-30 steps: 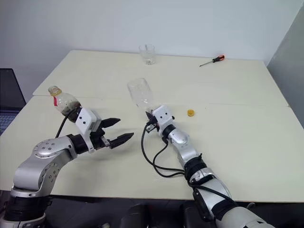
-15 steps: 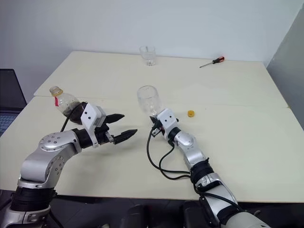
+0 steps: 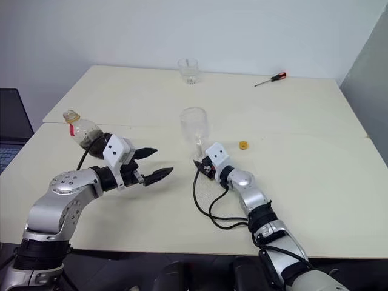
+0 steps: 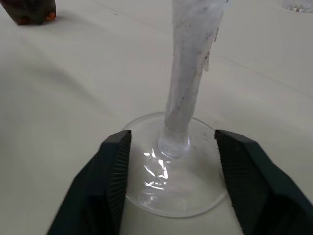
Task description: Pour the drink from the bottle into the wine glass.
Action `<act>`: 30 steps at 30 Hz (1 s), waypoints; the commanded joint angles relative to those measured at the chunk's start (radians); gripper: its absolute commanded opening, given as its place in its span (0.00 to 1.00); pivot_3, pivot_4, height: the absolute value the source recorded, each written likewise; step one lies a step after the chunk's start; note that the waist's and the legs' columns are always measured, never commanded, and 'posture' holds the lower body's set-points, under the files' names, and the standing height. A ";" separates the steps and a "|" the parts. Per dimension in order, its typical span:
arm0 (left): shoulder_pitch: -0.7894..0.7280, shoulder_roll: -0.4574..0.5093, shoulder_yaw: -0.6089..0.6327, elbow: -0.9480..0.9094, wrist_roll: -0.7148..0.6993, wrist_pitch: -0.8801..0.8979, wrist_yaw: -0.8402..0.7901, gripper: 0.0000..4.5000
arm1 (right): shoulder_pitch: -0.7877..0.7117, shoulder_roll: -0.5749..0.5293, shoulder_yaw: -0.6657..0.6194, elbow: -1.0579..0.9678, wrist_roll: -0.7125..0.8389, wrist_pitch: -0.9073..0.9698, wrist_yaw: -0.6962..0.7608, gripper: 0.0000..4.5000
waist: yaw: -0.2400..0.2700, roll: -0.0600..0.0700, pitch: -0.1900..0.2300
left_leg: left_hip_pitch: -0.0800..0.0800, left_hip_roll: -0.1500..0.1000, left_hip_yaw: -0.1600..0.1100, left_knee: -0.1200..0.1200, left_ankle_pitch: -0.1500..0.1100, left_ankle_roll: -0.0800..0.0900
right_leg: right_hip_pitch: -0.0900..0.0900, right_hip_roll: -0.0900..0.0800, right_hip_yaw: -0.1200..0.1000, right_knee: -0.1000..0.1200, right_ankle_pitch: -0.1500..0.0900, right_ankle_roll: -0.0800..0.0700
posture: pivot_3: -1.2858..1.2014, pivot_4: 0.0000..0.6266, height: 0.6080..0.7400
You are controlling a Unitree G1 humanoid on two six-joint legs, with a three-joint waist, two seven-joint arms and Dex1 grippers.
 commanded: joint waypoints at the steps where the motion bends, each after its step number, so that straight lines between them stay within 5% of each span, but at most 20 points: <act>1: 0.006 -0.013 0.026 0.009 0.008 -0.030 0.024 1.00 | 0.031 -0.033 0.003 -0.150 0.011 0.060 0.040 0.97 | 0.000 0.000 0.000 | 0.000 0.000 0.000 0.000 0.000 0.000 | 0.000 0.000 0.000 0.000 0.000 0.000 | 0.52 0.24 1.00; 7: 0.105 -0.034 0.099 0.030 0.025 -0.108 0.085 1.00 | 0.147 -0.184 0.006 -0.498 0.052 0.272 0.164 0.99 | 0.003 0.000 0.000 | 0.000 0.000 0.000 -0.002 0.000 0.000 | -0.002 -0.001 0.000 -0.001 0.000 0.000 | 0.52 0.24 1.00; 11: 0.197 -0.068 0.178 -0.016 0.059 -0.208 0.176 1.00 | 0.198 -0.392 -0.053 -0.777 0.131 0.480 0.287 0.99 | 0.006 0.000 0.001 | -0.002 0.001 0.000 -0.003 0.000 0.000 | -0.005 -0.003 0.000 -0.001 -0.001 0.001 | 0.52 0.24 1.00; 18: 0.274 -0.202 0.310 0.055 0.041 -0.307 0.322 1.00 | -0.009 -0.619 -0.236 -1.000 0.433 0.857 0.412 0.99 | 0.005 0.000 0.001 | 0.000 0.000 0.001 -0.002 0.000 0.000 | -0.005 -0.003 0.002 -0.001 -0.002 0.003 | 0.52 0.24 1.00; 23: 0.283 -0.218 0.344 0.063 0.038 -0.329 0.357 1.00 | -0.303 -0.594 -0.218 -0.997 0.575 1.069 0.387 0.99 | -0.001 -0.001 0.001 | 0.000 0.002 0.000 -0.004 0.000 0.000 | -0.005 -0.001 0.001 0.000 -0.003 0.000 | 0.52 0.24 1.00; 30: 0.205 -0.150 0.390 0.109 -0.008 -0.293 0.337 1.00 | -0.432 -0.484 -0.150 -0.937 0.616 1.088 0.349 0.99 | 0.009 -0.004 0.000 | -0.007 0.002 -0.001 -0.003 0.000 0.000 | -0.007 -0.001 -0.002 -0.001 -0.002 -0.006 | 0.52 0.24 1.00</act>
